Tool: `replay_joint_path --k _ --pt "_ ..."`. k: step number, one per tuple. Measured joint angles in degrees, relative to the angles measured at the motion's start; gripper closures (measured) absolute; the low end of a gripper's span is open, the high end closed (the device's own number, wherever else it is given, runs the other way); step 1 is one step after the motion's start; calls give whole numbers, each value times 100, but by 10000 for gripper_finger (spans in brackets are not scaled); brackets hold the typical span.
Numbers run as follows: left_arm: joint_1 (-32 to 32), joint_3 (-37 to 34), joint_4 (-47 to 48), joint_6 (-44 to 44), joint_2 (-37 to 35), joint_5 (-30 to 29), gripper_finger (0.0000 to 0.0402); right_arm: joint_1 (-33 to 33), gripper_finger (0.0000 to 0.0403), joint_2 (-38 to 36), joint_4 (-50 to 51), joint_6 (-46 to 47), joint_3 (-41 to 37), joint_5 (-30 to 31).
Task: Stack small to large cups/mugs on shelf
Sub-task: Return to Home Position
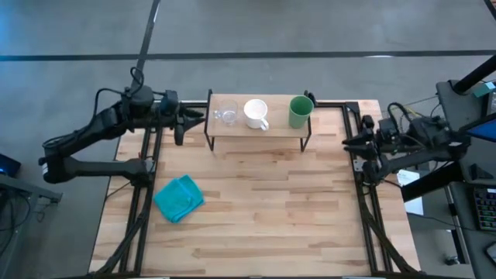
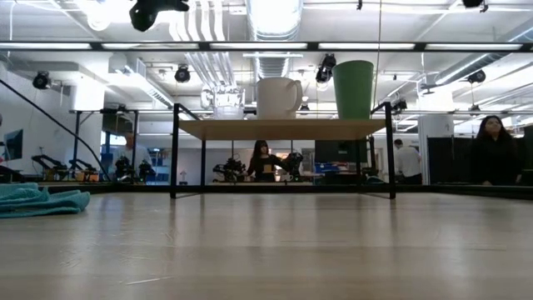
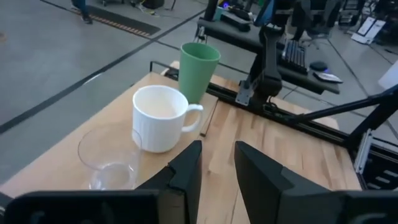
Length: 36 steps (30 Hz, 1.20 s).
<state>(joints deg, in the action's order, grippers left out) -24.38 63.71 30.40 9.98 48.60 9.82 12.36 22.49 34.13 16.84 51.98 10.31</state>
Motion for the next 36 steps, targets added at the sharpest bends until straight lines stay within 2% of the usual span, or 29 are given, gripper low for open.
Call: replay_joint_path --k 8,15,24,36 --pt "0 -745 -416 19 -677 203 320 0 307 -519 -1067 230 -1248 -122" --pt "7 -1790 -1389 204 -1380 503 320 0 307 -833 -1876 256 -2006 -196" --pt "4 -3144 -2297 470 -2334 854 320 0 307 -1009 -2281 260 -2507 -304" --pt "2 -4446 -3207 756 -3463 1296 320 0 307 -1004 -2720 266 -2908 -453"
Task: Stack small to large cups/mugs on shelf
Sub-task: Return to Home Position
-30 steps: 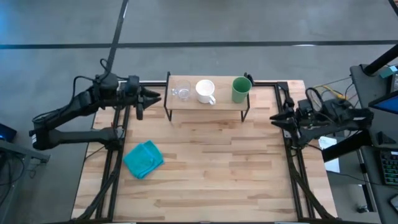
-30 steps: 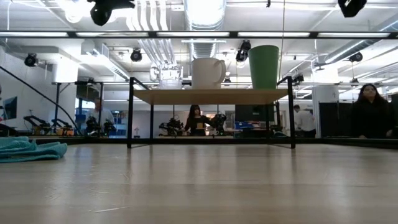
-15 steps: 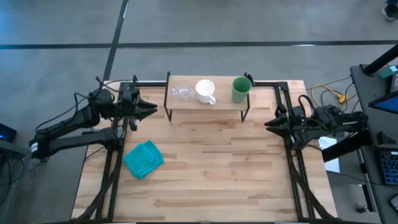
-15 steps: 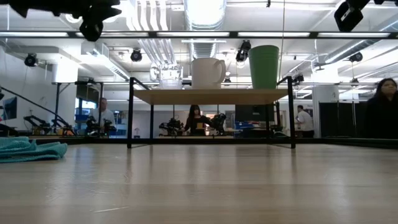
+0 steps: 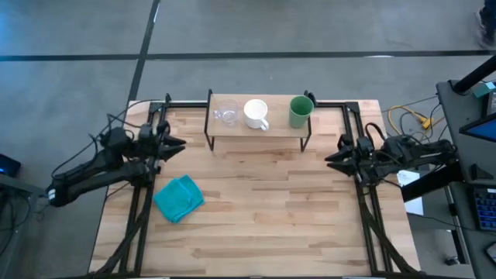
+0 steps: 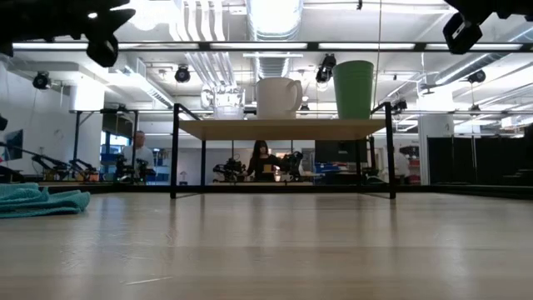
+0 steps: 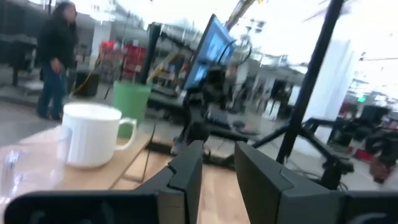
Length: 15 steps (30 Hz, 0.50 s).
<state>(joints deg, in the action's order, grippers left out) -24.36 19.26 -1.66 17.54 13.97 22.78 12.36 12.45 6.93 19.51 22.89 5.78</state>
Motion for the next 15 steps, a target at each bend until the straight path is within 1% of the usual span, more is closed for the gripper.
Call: replay_joint_path --k 5,11,15 --pt "0 -598 -628 139 -340 141 320 0 307 -4 -360 -6 -290 9" --pt "9 -1315 -1365 637 -582 166 320 0 307 -4 -1339 0 -950 28" --pt "11 -1542 -1701 715 -664 163 320 0 307 -3 -1861 14 -1315 30"
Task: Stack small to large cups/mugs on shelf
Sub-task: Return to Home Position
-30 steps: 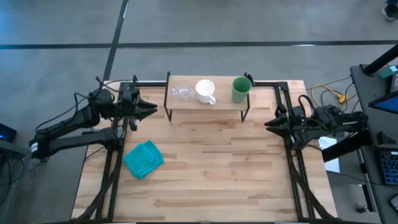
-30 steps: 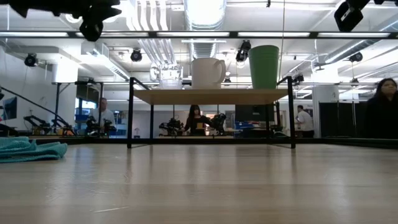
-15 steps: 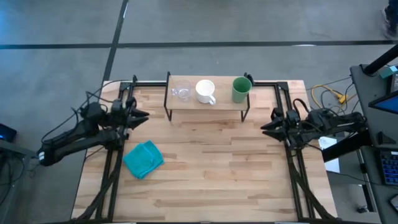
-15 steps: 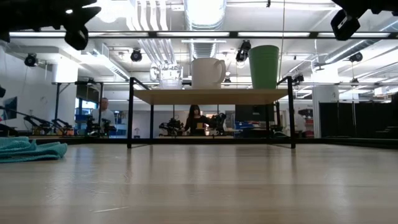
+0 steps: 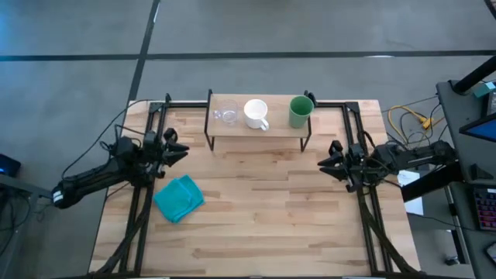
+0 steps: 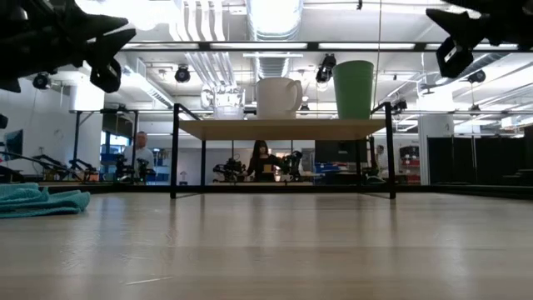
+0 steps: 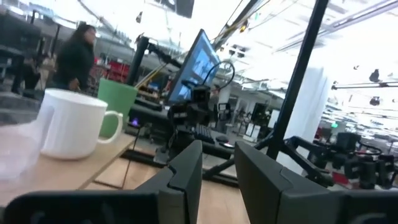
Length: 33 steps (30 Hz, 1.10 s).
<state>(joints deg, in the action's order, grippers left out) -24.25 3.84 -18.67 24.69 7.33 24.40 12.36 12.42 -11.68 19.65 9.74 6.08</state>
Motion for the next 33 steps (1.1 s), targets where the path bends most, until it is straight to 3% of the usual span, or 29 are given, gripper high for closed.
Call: replay_joint_path --k 4,11,16,33 --pt "0 -132 -41 -119 14 -107 320 0 307 0 -65 146 -181 52" --pt "0 -305 -34 -97 238 -260 320 0 307 0 -122 556 -580 718" --pt "0 -333 -29 -135 264 -529 320 0 307 9 -511 718 -918 755" --pt "4 -341 893 -147 280 -990 320 0 307 57 -354 672 -925 1066"
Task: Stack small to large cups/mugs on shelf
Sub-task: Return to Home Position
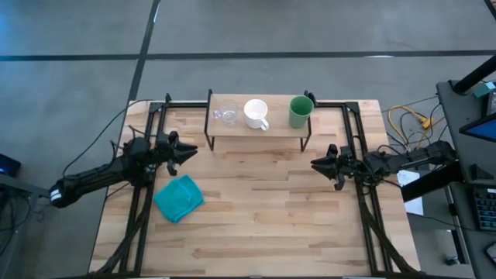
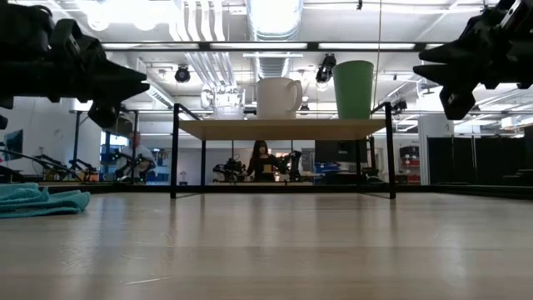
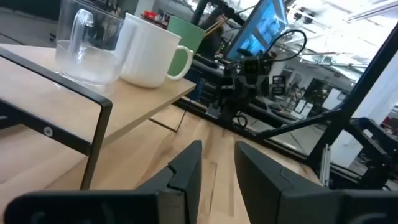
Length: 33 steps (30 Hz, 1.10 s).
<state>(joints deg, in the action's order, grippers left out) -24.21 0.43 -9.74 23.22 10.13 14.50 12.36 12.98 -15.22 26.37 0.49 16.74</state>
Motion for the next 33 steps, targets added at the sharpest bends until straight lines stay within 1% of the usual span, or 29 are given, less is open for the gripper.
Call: replay_joint_path --k 5,11,15,20,27,33 --pt "-1 -4 127 -449 109 0 320 0 307 72 0 4 2 -12" --pt "-2 -9 651 -447 265 -4 320 0 307 145 9 24 2 -18" --pt "-5 -9 667 -463 317 23 320 0 307 143 4 24 2 -62" --pt "-4 -13 651 -507 294 224 320 0 307 143 5 25 2 -247" --pt "-4 -15 635 329 348 258 320 0 307 143 4 22 2 -279" --pt "-4 -15 474 332 414 286 320 0 307 143 4 19 2 -279"
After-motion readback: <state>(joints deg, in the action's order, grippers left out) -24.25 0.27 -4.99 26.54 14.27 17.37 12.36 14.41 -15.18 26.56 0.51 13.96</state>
